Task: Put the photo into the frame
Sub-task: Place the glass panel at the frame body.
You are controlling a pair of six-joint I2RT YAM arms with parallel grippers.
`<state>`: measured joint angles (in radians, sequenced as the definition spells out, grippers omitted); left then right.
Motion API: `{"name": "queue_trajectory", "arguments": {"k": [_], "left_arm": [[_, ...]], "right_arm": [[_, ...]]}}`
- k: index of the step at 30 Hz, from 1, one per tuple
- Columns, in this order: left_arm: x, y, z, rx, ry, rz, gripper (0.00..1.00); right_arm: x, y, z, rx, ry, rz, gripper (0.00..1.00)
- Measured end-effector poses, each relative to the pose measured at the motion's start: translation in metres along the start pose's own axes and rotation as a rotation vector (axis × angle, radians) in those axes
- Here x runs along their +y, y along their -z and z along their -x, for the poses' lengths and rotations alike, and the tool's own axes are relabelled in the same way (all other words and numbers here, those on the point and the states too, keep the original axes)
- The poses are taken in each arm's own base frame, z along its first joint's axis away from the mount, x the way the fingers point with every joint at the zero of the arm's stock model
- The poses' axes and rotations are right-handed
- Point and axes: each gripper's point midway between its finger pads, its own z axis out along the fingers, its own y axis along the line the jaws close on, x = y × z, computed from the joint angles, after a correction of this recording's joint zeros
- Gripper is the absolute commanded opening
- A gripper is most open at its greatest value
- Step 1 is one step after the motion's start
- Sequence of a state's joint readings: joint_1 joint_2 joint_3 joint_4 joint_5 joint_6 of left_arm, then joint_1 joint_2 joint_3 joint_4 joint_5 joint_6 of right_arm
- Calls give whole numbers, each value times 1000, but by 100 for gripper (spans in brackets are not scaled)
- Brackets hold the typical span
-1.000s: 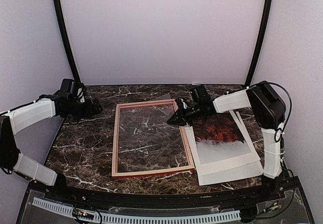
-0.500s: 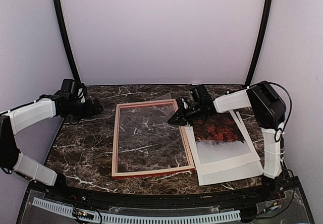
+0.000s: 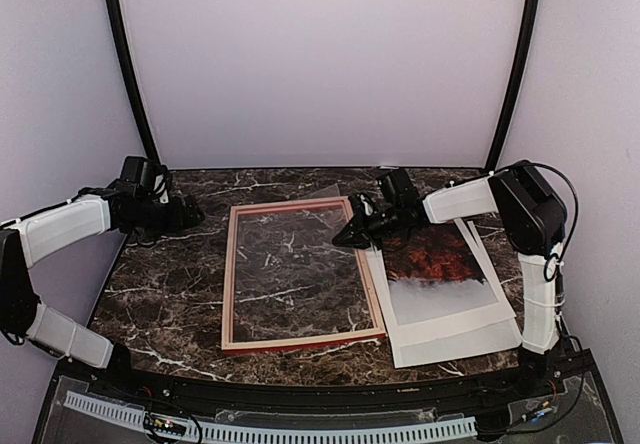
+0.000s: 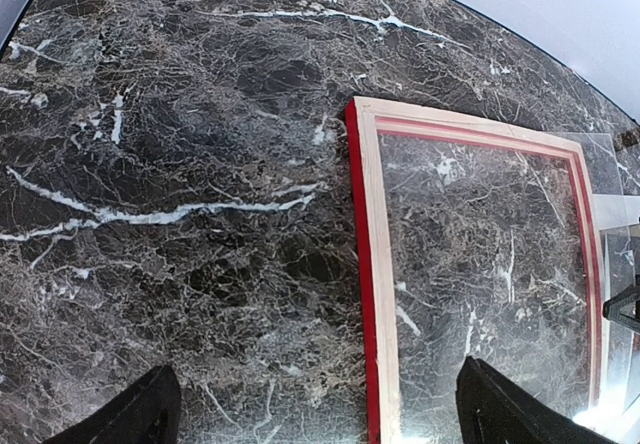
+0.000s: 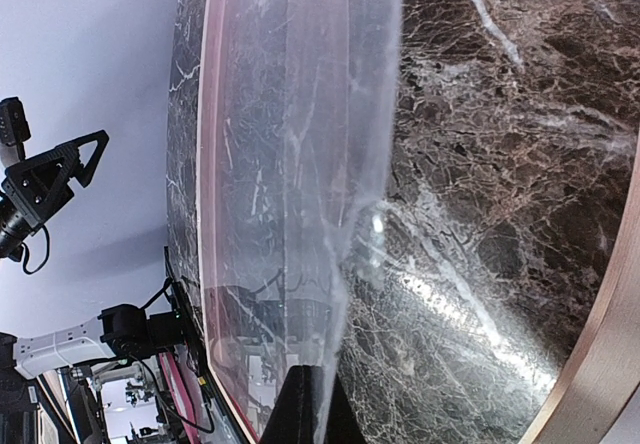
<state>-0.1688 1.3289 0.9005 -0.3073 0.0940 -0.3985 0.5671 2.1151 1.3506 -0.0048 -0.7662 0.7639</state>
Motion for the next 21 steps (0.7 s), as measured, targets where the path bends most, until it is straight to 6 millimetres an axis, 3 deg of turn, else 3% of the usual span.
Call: {"name": "queue_trajectory", "arguments": {"k": [21], "left_arm": [[-2,0,-1,3,-7,-4,99]], "right_arm": [[-4,2,2,-9,-3,-9,0]]}}
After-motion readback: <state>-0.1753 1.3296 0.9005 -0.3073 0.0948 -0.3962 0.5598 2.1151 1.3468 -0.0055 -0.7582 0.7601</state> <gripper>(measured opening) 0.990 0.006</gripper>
